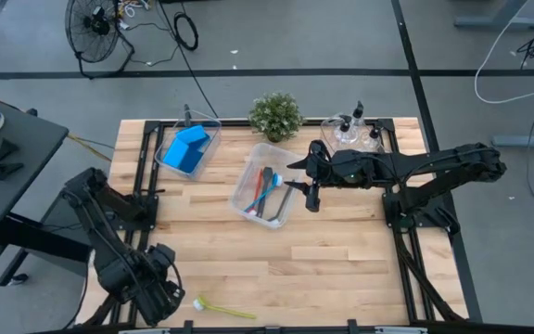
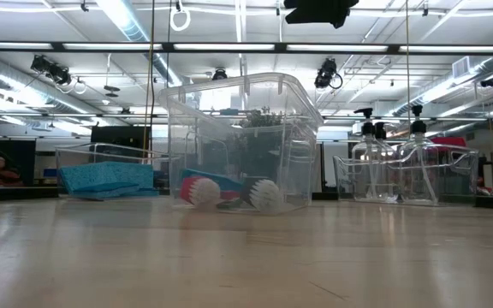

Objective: Pick & Place Kitchen Sink Supplies
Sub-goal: Put the black soap dispenser into the right transparent bin

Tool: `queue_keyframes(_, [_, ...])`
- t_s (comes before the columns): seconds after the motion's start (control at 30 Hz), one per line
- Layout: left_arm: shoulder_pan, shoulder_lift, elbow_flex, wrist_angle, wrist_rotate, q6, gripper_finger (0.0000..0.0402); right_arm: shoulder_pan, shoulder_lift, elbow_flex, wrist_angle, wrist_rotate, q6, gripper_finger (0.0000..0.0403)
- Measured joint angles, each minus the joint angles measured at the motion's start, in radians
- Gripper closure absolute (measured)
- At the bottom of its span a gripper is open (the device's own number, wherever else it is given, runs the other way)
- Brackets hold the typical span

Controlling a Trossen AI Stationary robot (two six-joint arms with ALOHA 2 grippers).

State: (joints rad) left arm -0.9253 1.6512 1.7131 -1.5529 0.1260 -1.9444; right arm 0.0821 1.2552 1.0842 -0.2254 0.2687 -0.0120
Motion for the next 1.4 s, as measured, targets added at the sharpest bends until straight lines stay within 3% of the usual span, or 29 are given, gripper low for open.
queue_keyframes(0.43, [0.001, 0.0, -0.098, 0.034, -0.016, 0.004, 0.0106, 0.0, 0.0, 0.0, -0.001, 0.002, -0.034, 0.0187])
queue_keyframes(0.9, [0.026, 0.0, -0.1, 0.127, -0.04, 0.033, 0.0106, -0.007, 0.0, 0.0, -0.001, 0.002, -0.033, 0.0187])
queue_keyframes(1.13, [0.026, 0.0, -0.1, 0.173, -0.052, 0.151, 0.0106, -0.018, 0.0, 0.0, -0.001, 0.003, -0.032, 0.0187])
queue_keyframes(1.4, [0.026, -0.001, -0.099, 0.266, -0.055, 0.176, 0.0106, -0.018, 0.0, 0.0, -0.001, 0.002, -0.046, 0.0187])
